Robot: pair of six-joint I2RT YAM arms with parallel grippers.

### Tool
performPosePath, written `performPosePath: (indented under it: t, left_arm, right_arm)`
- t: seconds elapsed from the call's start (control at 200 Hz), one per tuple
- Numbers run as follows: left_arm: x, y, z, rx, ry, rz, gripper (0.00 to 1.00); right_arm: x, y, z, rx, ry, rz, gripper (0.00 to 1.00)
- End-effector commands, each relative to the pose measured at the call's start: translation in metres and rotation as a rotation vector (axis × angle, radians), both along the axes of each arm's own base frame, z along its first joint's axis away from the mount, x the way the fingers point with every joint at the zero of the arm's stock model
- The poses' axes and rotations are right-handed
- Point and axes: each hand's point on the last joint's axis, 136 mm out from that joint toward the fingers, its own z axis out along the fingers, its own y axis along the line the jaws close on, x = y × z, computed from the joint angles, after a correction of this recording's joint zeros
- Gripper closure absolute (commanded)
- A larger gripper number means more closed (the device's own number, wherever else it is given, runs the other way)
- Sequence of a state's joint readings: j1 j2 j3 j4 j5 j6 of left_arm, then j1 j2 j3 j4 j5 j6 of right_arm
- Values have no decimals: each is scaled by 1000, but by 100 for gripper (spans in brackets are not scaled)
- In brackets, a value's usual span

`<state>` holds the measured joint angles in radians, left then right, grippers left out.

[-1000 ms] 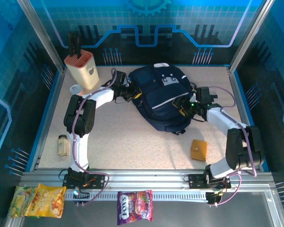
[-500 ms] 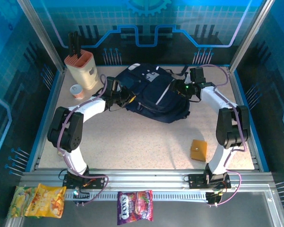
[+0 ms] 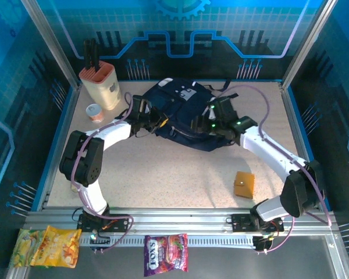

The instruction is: Pack the student bag

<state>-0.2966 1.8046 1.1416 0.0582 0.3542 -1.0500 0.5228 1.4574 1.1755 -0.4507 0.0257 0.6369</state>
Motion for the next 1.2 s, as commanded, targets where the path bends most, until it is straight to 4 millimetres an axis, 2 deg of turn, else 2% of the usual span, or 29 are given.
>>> performPosePath:
  t: [0.0,0.18,0.245,0.47,0.951,1.196]
  left_arm:
    - [-5,-20,16,-56,-42,-71,100]
    - [-9,-22,17,-61,-42,-90,100]
    - [-10,-23,18,-65,-44,-99,100]
    - [-11,-27,21,-78,-53,-131,100]
    - [-12,-27,22,-79,-57,-135,100]
    - [-12,-27,24,-77,-59,-133,100]
  right_arm:
    - [-2,33,-12,10,-13,-34,40]
    - [5,81,-27,-23,-14,-49,53]
    - [9,90,-34,-49,-19,-65,57]
    - [23,115,-55,-59,17,-72,61]
    - [39,100,-84,-220,55,-182,62]
    - [44,87,-88,-317,52,-226,79]
